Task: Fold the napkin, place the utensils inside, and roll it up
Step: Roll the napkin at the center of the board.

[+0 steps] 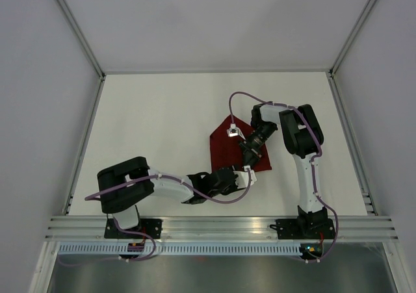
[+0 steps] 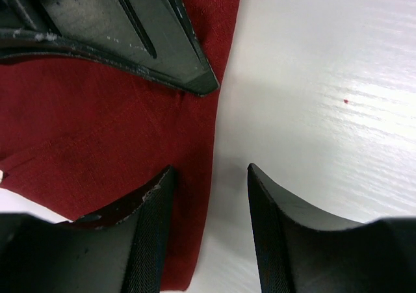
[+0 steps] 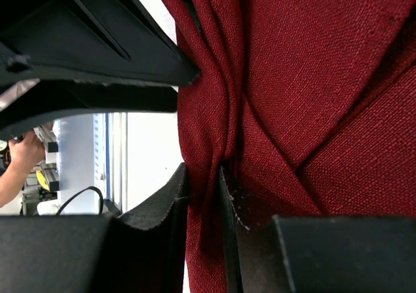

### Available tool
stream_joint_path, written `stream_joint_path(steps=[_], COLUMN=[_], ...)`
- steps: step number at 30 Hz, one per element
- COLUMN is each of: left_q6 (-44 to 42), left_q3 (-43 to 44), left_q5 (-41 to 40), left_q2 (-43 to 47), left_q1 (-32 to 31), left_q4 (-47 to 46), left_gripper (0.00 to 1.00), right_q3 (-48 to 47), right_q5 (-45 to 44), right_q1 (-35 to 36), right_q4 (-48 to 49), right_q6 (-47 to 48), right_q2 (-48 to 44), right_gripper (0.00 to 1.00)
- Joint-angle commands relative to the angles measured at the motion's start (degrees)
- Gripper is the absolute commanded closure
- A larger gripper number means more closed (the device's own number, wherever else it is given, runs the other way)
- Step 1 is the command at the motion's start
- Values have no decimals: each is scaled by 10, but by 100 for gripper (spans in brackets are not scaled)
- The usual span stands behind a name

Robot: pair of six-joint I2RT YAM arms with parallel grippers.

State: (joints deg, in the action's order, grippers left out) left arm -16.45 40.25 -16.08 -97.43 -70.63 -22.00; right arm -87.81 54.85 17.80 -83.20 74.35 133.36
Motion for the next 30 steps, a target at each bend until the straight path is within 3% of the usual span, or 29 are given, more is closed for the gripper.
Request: stream_joint_path(steps=[1, 6, 13, 17, 19, 24, 27, 30], left_q6=[-46, -66, -61, -46, -39, 0, 19, 32], left_q3=[30, 33, 54, 83, 96, 140, 168, 204], left_q5=[-21, -21, 10, 60, 87, 215, 277, 329], left_q2=[-20, -40, -57, -59, -62, -66, -77, -95], left_q1=[-4, -4, 2, 17, 25, 70, 98, 119], left_q4=[-45, -43, 2, 46, 84, 157, 198, 254], left_gripper=[46, 50, 74, 93, 98, 98, 98, 98], right_q3=[-1, -3, -10, -9, -8, 16, 43, 76], right_q5=[-44, -45, -45, -47, -47, -53, -62, -76], right_q1=[-5, -6, -6, -6, -6, -7, -7, -8], right_q4=[17, 17, 14, 18, 23, 90, 151, 230], right_q6=[29, 25, 23, 19, 15, -33, -73, -112], right_q2=[26, 29, 32, 31, 27, -14, -63, -120], right_gripper=[88, 89, 89, 89, 89, 83, 71, 65])
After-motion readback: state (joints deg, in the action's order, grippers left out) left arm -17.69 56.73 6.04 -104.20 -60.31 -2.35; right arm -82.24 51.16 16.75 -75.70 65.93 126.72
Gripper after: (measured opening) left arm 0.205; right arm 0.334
